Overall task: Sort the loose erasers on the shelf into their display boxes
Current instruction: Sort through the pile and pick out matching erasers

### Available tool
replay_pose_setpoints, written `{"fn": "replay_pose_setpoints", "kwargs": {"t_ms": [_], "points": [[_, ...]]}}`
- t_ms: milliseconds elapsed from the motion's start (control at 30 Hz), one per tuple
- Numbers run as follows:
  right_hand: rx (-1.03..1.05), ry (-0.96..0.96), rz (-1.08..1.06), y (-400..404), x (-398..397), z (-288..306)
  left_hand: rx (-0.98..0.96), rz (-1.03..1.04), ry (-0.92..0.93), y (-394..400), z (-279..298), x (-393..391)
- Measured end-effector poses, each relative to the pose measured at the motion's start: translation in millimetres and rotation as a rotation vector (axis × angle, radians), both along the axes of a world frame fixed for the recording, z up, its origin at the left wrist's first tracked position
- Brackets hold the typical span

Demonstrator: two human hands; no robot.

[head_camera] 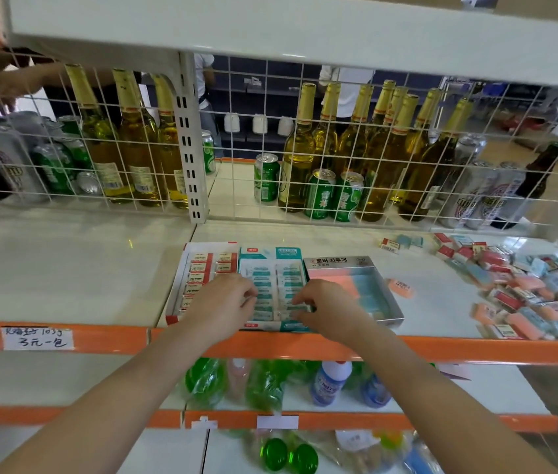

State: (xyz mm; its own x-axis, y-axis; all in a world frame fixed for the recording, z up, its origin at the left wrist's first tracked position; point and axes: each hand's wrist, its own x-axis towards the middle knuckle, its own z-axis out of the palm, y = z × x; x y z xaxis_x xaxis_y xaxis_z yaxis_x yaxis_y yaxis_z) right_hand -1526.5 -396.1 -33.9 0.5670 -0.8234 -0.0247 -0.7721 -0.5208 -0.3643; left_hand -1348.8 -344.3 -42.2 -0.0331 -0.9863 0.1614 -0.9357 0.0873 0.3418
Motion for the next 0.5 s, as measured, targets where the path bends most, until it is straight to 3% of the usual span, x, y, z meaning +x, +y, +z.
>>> {"fn": "replay_pose_setpoints", "kwargs": {"t_ms": [300, 500], "points": [[-0.026, 0.194, 0.163, -3.0, 1.3, -4.9, 0.186, -0.158, -0.208, -3.5, -2.8, -9.3], [-0.057, 0.224, 0.193, -8.3, 4.9, -10.8, 0.245, -0.179, -0.202, -8.3, -3.6, -13.5]]}}
